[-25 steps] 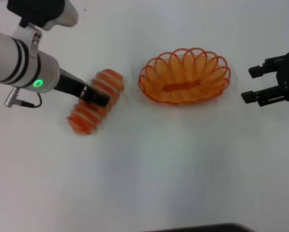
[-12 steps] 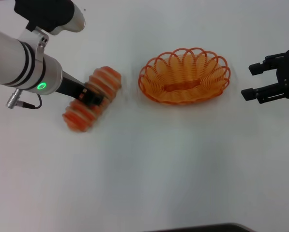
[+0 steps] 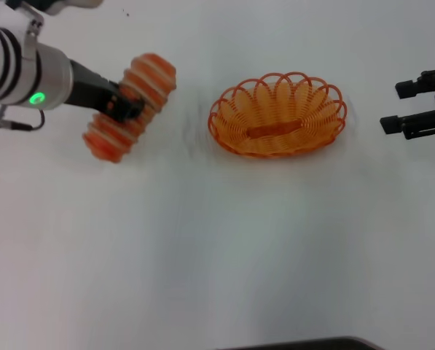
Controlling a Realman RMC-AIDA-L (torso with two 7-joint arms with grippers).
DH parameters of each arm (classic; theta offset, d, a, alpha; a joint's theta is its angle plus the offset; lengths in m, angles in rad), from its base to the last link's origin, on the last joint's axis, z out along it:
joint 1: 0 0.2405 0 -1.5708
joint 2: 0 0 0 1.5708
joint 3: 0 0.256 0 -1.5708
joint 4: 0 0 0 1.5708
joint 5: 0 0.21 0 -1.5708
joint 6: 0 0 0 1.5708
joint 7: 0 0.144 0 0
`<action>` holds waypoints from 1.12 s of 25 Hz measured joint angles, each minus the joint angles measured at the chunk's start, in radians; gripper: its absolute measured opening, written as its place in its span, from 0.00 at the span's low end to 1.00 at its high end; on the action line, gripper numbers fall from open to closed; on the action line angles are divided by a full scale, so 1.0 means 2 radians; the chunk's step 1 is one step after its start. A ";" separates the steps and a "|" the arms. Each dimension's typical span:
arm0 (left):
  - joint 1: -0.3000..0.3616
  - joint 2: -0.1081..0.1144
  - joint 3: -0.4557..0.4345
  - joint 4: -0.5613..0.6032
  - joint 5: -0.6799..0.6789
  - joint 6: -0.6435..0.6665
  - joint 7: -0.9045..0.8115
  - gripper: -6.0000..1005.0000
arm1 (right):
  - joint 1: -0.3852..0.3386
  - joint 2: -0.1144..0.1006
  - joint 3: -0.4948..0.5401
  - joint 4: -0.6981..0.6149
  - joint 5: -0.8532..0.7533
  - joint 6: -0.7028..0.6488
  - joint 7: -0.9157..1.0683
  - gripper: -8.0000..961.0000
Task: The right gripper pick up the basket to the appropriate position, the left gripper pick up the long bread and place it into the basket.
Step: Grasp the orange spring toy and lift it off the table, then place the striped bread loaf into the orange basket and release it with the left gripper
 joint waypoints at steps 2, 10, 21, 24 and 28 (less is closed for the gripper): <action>0.000 0.000 -0.009 0.022 -0.008 0.007 0.023 0.45 | -0.003 -0.002 0.007 0.000 0.000 0.000 0.000 0.84; -0.060 -0.001 -0.010 0.007 -0.099 0.001 0.099 0.40 | -0.010 -0.005 0.011 0.000 0.000 -0.004 0.000 0.84; -0.190 -0.004 -0.002 -0.221 -0.193 -0.047 0.176 0.39 | -0.009 0.001 0.001 0.000 -0.001 -0.015 -0.002 0.84; -0.189 -0.004 -0.002 -0.229 -0.215 -0.058 0.189 0.47 | -0.008 0.001 -0.003 0.000 -0.001 -0.015 -0.002 0.84; -0.176 -0.003 -0.008 -0.218 -0.232 -0.062 0.201 0.65 | -0.006 0.002 -0.014 0.001 -0.001 -0.015 -0.002 0.84</action>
